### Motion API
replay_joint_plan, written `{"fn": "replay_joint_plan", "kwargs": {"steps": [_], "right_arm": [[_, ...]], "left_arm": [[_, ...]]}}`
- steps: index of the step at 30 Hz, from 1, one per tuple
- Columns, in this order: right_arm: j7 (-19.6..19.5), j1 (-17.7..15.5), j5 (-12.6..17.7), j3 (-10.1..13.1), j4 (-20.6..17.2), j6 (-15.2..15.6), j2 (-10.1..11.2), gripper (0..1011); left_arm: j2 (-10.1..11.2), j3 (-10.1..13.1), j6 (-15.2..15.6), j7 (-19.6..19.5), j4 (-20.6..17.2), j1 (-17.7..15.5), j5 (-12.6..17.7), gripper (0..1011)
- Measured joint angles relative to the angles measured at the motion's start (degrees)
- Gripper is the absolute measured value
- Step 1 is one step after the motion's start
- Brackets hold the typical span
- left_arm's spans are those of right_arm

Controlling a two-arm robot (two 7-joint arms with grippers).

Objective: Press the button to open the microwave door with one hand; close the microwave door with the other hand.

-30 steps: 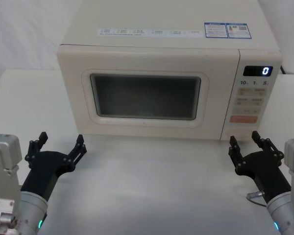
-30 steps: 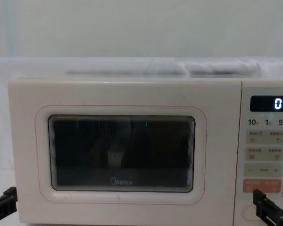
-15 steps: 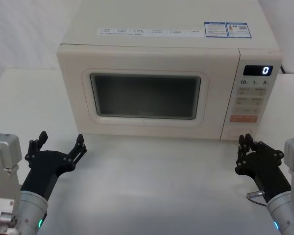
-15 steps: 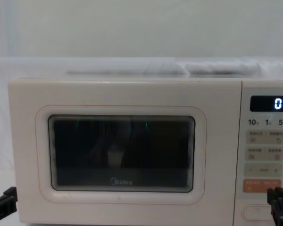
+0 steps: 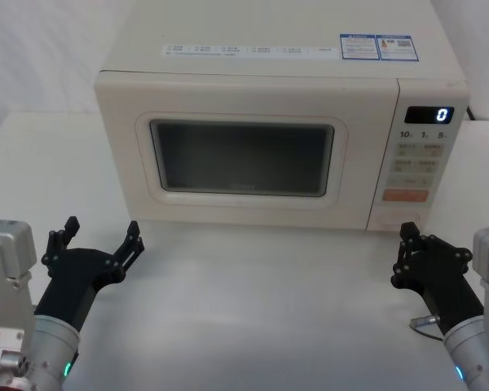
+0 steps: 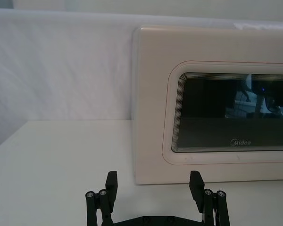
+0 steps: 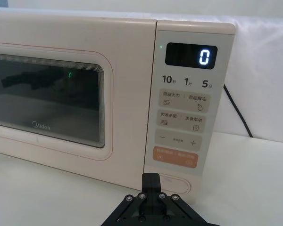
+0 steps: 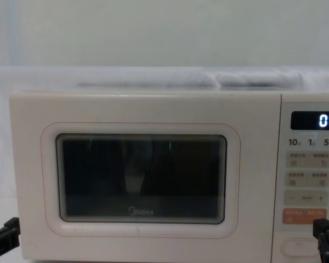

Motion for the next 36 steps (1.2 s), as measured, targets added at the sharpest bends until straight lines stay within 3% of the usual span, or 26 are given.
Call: {"fn": "replay_joint_plan", "kwargs": {"steps": [19,28,36], "right_arm": [[0.0,0.0,0.0,0.0,0.0,0.0,-0.01,0],[2.11,0.2,1.48,1.98,-0.69,1.78,-1.53,0],[4.42,2.0,2.64,3.43,1.12,3.96,-2.47,0]], "left_arm": [[0.0,0.0,0.0,0.0,0.0,0.0,0.0,1001],[0.0,0.0,0.0,0.0,0.0,0.0,0.0,1001],[0.0,0.0,0.0,0.0,0.0,0.0,0.0,1001]]}}
